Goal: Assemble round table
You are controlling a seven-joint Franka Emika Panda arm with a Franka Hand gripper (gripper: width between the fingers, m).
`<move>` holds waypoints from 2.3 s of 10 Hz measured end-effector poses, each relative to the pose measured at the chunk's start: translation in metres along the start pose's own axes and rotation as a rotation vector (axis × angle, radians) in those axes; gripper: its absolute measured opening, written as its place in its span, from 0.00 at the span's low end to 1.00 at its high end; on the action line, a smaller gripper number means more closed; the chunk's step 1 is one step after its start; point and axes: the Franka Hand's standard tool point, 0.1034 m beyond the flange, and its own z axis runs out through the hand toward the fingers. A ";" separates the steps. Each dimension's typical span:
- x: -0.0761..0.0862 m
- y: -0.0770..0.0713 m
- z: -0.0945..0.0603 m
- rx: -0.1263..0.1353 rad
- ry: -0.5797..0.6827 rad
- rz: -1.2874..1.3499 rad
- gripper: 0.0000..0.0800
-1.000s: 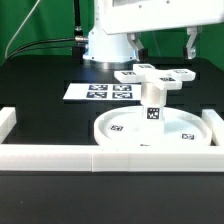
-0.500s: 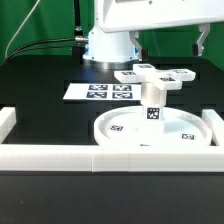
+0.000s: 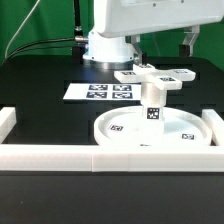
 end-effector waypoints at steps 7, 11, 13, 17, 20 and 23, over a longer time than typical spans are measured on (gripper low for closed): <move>-0.009 0.009 0.006 -0.029 -0.010 -0.477 0.81; -0.017 0.005 0.012 -0.026 -0.030 -0.494 0.81; -0.020 0.004 0.016 -0.023 -0.036 -0.491 0.81; -0.024 0.004 0.023 -0.016 -0.047 -0.485 0.81; -0.024 0.003 0.026 -0.014 -0.050 -0.483 0.81; -0.020 0.004 0.025 -0.016 -0.047 -0.471 0.81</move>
Offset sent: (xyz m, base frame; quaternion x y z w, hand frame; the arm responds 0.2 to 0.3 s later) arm 0.0000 0.0000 0.0000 0.0000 0.0000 -0.1938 0.9810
